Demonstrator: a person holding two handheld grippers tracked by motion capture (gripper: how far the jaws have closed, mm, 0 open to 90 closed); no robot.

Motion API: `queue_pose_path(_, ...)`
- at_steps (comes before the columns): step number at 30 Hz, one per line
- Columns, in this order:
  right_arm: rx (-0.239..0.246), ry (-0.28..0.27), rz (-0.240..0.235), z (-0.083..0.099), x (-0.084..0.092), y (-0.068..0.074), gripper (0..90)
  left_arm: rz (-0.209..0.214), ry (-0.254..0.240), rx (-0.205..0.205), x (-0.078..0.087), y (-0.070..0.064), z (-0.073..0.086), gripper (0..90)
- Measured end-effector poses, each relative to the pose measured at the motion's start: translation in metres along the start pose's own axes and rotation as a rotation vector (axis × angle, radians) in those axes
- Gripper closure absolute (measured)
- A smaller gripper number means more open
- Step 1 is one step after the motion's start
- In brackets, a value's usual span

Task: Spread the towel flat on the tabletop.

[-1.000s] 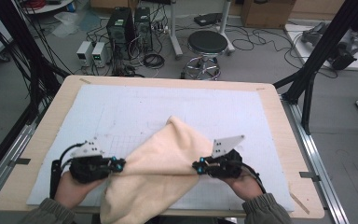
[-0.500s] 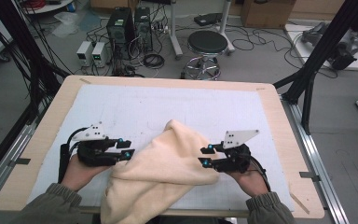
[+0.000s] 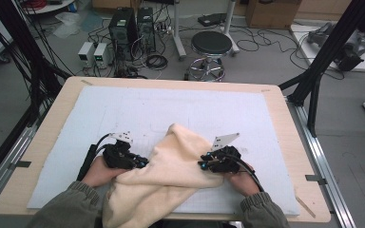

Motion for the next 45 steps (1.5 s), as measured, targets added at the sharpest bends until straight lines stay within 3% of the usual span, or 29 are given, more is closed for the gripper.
queue_pose_path(4, 0.001, 0.000, -0.007, -0.005, 0.000, -0.001, 84.1, -0.063, -0.012, -0.016, 0.002, 0.001, -0.003, 89.4)
queue_pose_path(6, 0.019, -0.037, 0.017, -0.026, 0.006, -0.007, 84.2, -0.115, -0.081, -0.012, 0.015, 0.007, -0.011, 89.7)
queue_pose_path(7, 0.035, -0.054, 0.030, -0.036, 0.009, -0.010, 84.6, -0.146, -0.169, 0.016, 0.034, 0.012, -0.023, 89.7)
queue_pose_path(9, 0.062, -0.081, 0.066, -0.058, 0.019, -0.018, 84.6, -0.135, -0.237, 0.053, 0.052, 0.014, -0.033, 89.8)
queue_pose_path(13, 0.086, -0.139, 0.133, -0.092, 0.042, -0.037, 84.7, -0.168, -0.303, 0.041, 0.073, 0.014, -0.046, 89.7)
queue_pose_path(14, 0.085, -0.146, 0.146, -0.096, 0.047, -0.039, 84.7, -0.168, -0.303, 0.041, 0.073, 0.014, -0.046, 89.7)
queue_pose_path(17, 0.082, -0.184, 0.194, -0.105, 0.065, -0.047, 84.5, -0.203, -0.419, 0.039, 0.097, 0.016, -0.059, 89.9)
queue_pose_path(19, 0.078, -0.174, 0.191, -0.102, 0.064, -0.049, 84.3, -0.182, -0.438, 0.042, 0.101, 0.013, -0.062, 89.8)
queue_pose_path(22, 0.090, -0.101, 0.148, -0.087, 0.047, -0.044, 84.1, -0.167, -0.399, 0.029, 0.091, 0.010, -0.058, 88.2)
queue_pose_path(23, 0.094, -0.075, 0.138, -0.080, 0.042, -0.043, 84.1, -0.175, -0.351, 0.012, 0.078, 0.011, -0.051, 81.6)
queue_pose_path(25, 0.087, -0.053, 0.099, -0.066, 0.036, -0.036, 84.1, -0.158, -0.318, 0.009, 0.065, 0.012, -0.045, 73.0)
queue_pose_path(27, 0.084, -0.018, 0.065, -0.052, 0.039, -0.030, 84.0, -0.157, -0.296, 0.019, 0.059, 0.015, -0.041, 62.2)
queue_pose_path(28, 0.115, -0.003, 0.076, -0.046, 0.042, -0.028, 84.1, -0.161, -0.265, 0.017, 0.053, 0.017, -0.039, 57.0)
queue_pose_path(30, 0.116, 0.003, 0.072, -0.036, 0.053, -0.023, 84.1, -0.167, -0.218, 0.016, 0.044, 0.021, -0.035, 52.2)
queue_pose_path(31, 0.116, 0.003, 0.072, -0.036, 0.053, -0.023, 84.1, -0.166, -0.208, 0.026, 0.039, 0.022, -0.035, 52.2)
queue_pose_path(32, 0.094, -0.013, 0.071, -0.026, 0.064, -0.021, 84.2, -0.162, -0.168, 0.048, 0.028, 0.025, -0.033, 43.4)
queue_pose_path(33, 0.075, -0.034, 0.068, -0.023, 0.070, -0.021, 84.2, -0.162, -0.168, 0.048, 0.028, 0.025, -0.033, 41.7)
queue_pose_path(34, 0.059, -0.047, 0.062, -0.019, 0.074, -0.021, 84.2, -0.106, -0.103, 0.084, 0.015, 0.024, -0.027, 41.5)
queue_pose_path(35, 0.045, -0.050, 0.054, -0.015, 0.076, -0.020, 84.1, -0.079, -0.066, 0.098, 0.008, 0.022, -0.023, 41.8)
queue_pose_path(36, 0.045, -0.050, 0.054, -0.015, 0.076, -0.020, 84.1, -0.079, -0.066, 0.098, 0.008, 0.022, -0.023, 44.3)
queue_pose_path(37, 0.034, -0.044, 0.046, -0.009, 0.073, -0.019, 84.1, -0.033, 0.013, 0.097, -0.003, 0.018, -0.014, 51.7)
queue_pose_path(38, 0.030, -0.037, 0.043, -0.007, 0.069, -0.019, 84.1, -0.033, 0.013, 0.097, -0.003, 0.018, -0.014, 61.7)
queue_pose_path(39, 0.030, -0.037, 0.043, -0.007, 0.069, -0.019, 84.1, -0.034, 0.028, 0.078, -0.006, 0.016, -0.012, 61.7)
queue_pose_path(40, 0.030, -0.035, 0.038, -0.007, 0.066, -0.020, 84.1, -0.032, 0.036, 0.064, -0.007, 0.015, -0.011, 70.7)
queue_pose_path(41, 0.027, -0.054, 0.041, -0.014, 0.059, -0.025, 84.1, -0.040, 0.026, 0.063, -0.006, 0.014, -0.013, 78.2)
queue_pose_path(42, 0.020, -0.059, 0.043, -0.019, 0.057, -0.028, 84.1, -0.051, 0.013, 0.065, -0.002, 0.015, -0.015, 79.0)
queue_pose_path(44, 0.019, -0.061, 0.051, -0.025, 0.054, -0.032, 84.1, -0.098, -0.054, 0.082, 0.012, 0.021, -0.023, 79.5)
queue_pose_path(45, 0.022, -0.063, 0.066, -0.032, 0.053, -0.038, 84.2, -0.131, -0.112, 0.094, 0.023, 0.025, -0.030, 79.9)
Point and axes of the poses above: each handheld gripper's, and its own axes: x roughly backward along the jaws, z roughly out of its underside, y roughly to its left, the point moved 10 cm from there along -x, roughly forward along the jaws, and after that the axes turned 8 degrees about x, right-handed, at the moved point
